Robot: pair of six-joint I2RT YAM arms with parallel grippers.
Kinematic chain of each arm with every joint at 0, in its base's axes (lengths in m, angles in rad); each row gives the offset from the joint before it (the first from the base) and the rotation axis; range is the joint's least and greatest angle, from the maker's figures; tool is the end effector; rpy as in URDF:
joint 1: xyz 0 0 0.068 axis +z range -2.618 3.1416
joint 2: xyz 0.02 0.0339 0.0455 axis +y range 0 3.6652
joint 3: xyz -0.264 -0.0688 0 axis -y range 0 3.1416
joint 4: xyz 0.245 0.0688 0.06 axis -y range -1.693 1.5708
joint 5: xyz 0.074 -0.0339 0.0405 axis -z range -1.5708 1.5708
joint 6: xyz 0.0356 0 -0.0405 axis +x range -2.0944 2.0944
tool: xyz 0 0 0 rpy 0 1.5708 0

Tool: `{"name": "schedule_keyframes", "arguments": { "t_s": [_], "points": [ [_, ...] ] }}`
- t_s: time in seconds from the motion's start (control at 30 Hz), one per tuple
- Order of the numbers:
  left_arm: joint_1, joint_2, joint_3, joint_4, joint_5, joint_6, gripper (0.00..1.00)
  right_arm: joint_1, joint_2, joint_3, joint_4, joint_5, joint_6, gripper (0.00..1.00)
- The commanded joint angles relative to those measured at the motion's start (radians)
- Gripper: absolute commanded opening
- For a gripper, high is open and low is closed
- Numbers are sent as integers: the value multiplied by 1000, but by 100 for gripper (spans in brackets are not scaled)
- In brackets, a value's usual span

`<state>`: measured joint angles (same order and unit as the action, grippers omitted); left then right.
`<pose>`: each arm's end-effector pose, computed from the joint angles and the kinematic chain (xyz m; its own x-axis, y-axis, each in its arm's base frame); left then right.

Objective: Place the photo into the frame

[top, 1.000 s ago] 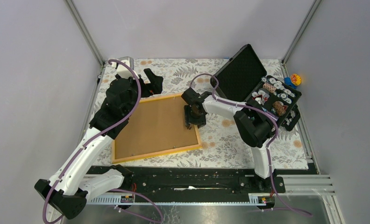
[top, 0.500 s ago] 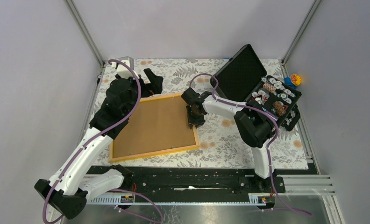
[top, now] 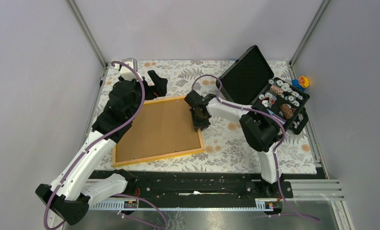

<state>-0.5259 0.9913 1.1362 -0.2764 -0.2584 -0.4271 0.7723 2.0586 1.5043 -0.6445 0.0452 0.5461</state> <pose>0.1920 -0.1009 0.4149 -0.2135 -0.3391 -0.9162 0.1953 0.9041 -0.3802 0.3044 0.2943 0.1667 -0.9262 -0.1779 -0.3325 -0.2391 0.9589 0.1528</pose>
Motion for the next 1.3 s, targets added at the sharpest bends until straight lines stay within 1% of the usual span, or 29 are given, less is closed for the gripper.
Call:
{"name": "schedule_keyframes", "arguments": {
  "t_s": [0.0,0.03,0.07,0.1,0.2,0.27,0.37,0.43,0.5,0.57,0.6,0.63,0.7,0.77,0.87,0.93,1.0,1.03,1.07,1.1,1.17,1.2,1.27],
  "points": [
    [-3,8,18,38,-3,1,99,-6,11,66,18,91,-35,19],
    [-5,9,17,39,-6,2,99,-7,6,74,17,97,-38,27],
    [-4,8,15,39,-11,2,99,-9,-1,81,16,100,-42,37],
    [-3,10,13,39,-17,2,99,-9,-11,82,17,101,-49,44],
    [-3,20,20,33,-11,1,99,-10,-38,73,17,109,-66,57],
    [-3,20,15,37,-10,0,99,-10,-47,55,20,98,-81,64],
    [-3,28,18,36,-8,1,99,-8,-68,-7,53,49,-93,65],
    [-3,31,15,38,-6,-3,99,-5,-77,-47,71,10,-94,61],
    [-3,39,18,33,2,-6,99,6,-84,-84,80,5,-95,55],
    [-3,38,24,29,20,-11,99,7,-94,-126,112,10,-111,45],
    [-3,34,20,34,23,-12,99,7,-93,-134,122,23,-129,36],
    [-3,31,15,41,20,-10,99,8,-87,-128,124,65,-151,31],
    [-3,33,18,36,7,-7,99,2,-58,-91,120,143,-213,24],
    [-3,33,19,35,4,-6,99,-11,-12,-13,115,194,-303,18],
    [-3,33,14,39,6,-8,99,-41,63,78,151,261,-471,14],
    [-3,31,15,38,6,-7,99,-67,79,99,215,300,-572,14],
    [-3,26,8,45,-7,-2,99,-87,85,103,301,315,-670,17],
    [-3,26,7,45,-17,2,99,-96,98,132,309,311,-693,21],
    [-3,29,12,39,-28,6,99,-104,116,176,307,312,-708,30],
    [-3,31,16,35,-34,9,99,-110,131,226,292,307,-713,39],
    [-3,26,15,34,-43,11,99,-121,164,338,225,276,-703,52],
    [-3,24,12,35,-47,10,99,-120,172,379,191,286,-689,59],
    [-3,16,10,36,-44,9,99,-122,173,444,110,298,-638,65]
  ]
}}
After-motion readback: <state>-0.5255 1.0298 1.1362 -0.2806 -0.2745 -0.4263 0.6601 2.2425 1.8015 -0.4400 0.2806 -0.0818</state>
